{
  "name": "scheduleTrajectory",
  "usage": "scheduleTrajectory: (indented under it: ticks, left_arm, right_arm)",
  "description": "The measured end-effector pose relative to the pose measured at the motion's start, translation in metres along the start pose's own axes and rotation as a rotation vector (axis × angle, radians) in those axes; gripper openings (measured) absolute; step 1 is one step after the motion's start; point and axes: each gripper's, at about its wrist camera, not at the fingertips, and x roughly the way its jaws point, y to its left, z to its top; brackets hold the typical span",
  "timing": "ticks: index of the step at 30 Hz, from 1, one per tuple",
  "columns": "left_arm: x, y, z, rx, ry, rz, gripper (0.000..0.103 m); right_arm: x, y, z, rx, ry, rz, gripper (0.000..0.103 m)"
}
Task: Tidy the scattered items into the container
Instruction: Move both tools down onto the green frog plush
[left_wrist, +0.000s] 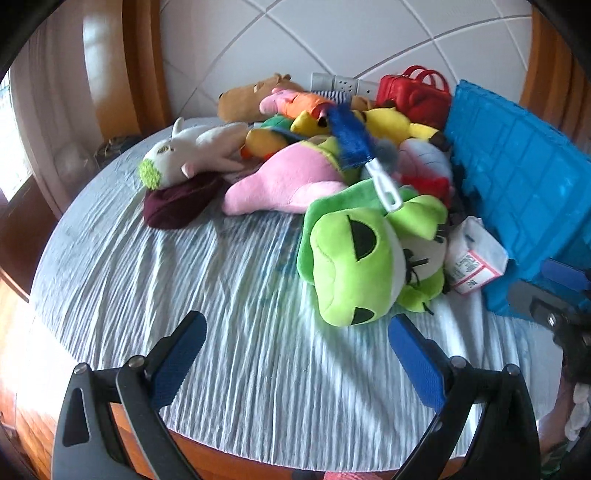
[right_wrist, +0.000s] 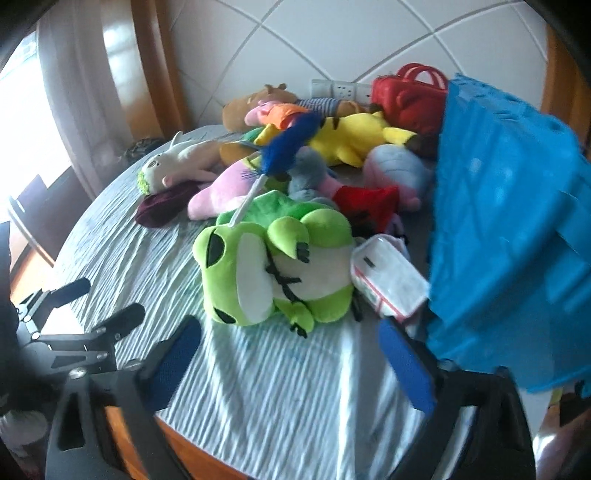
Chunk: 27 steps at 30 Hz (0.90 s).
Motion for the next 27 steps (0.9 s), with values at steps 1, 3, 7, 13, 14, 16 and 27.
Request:
scheduleTrajectory:
  ticks: [1,3,7,13,14,16,27]
  left_arm:
    - [0.005,0.0,0.0,-0.007,0.006,0.002,0.101]
    - [0.014,-0.002,0.0,-0.022,0.019,0.006,0.101]
    - [0.031,-0.015,0.004,-0.04,0.041,0.014,0.101]
    - [0.058,-0.038,0.012,-0.096,0.074,0.041,0.1]
    - [0.063,-0.04,0.013,-0.104,0.08,0.049,0.1]
    - [0.071,-0.045,0.014,-0.12,0.091,0.067,0.1]
    - [0.109,-0.048,0.032,-0.174,0.079,0.191,0.1]
  right_arm:
    - [0.006,0.0,0.002,-0.007,0.005,0.005,0.086]
    - [0.019,0.0,0.007,-0.025,0.019,0.016,0.086]
    - [0.043,-0.008,0.017,-0.06,0.038,0.036,0.086]
    - [0.077,-0.022,0.036,-0.148,0.051,0.076,0.086]
    - [0.082,-0.024,0.04,-0.164,0.046,0.073,0.086]
    - [0.091,-0.031,0.045,-0.17,0.049,0.088,0.086]
    - [0.135,-0.042,0.057,-0.285,0.088,0.089,0.083]
